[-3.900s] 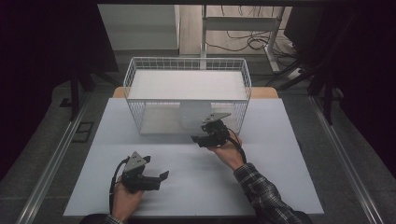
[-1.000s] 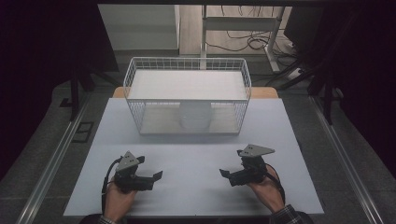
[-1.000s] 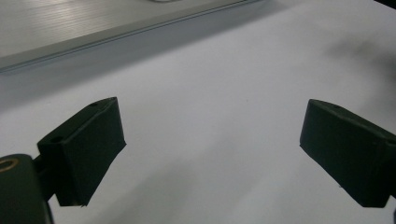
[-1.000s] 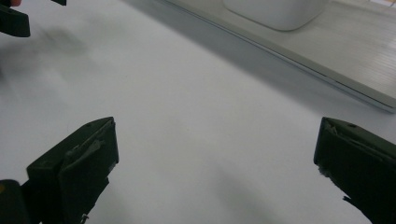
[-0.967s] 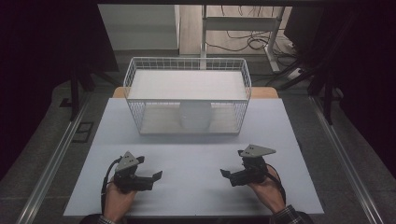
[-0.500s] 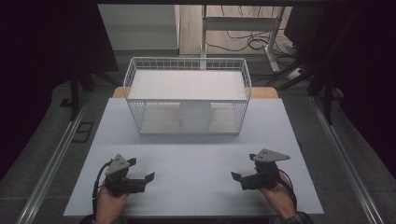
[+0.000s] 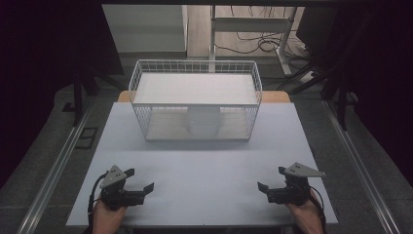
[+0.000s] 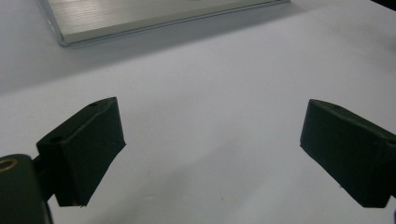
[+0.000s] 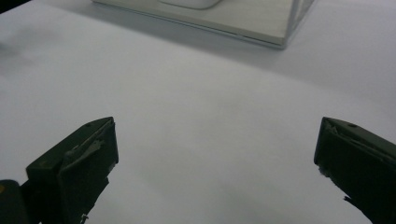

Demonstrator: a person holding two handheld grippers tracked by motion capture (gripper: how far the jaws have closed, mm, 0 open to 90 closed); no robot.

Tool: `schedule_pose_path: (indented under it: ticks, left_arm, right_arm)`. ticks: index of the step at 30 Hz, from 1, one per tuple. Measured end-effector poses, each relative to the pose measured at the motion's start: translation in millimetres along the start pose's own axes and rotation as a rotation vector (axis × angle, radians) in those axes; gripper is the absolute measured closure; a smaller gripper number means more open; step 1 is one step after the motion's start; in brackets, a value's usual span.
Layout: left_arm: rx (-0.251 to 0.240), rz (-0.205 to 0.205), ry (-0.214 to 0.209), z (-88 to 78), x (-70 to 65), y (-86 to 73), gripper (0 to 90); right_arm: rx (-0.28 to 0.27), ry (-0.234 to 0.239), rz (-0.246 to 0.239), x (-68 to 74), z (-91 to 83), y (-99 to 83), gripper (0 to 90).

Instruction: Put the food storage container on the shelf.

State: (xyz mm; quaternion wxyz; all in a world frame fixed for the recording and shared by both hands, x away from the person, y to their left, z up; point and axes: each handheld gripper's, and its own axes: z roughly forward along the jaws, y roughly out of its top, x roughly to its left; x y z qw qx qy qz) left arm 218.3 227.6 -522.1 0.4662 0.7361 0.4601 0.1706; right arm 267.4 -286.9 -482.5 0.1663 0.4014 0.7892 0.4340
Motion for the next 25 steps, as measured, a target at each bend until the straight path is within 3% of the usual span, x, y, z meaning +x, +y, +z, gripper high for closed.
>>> schedule_pose_path:
  ticks: [13, 20, 25]
  left_arm:
    - [0.008, -0.019, -0.018, -4.5, 3.8, -7.2, 4.4]
    - [0.056, -0.032, -0.043, -0.7, 4.3, -10.8, 3.7]
    - [0.077, -0.031, -0.051, 1.4, 3.7, -11.0, 3.6]
  right_arm:
    - [0.056, -0.044, 0.044, -6.3, -11.8, -24.7, 0.0]
    - [0.059, -0.047, 0.058, -6.2, -13.8, -25.9, 0.0]
    - [0.08, -0.055, 0.042, -5.2, -11.3, -25.5, 0.0]
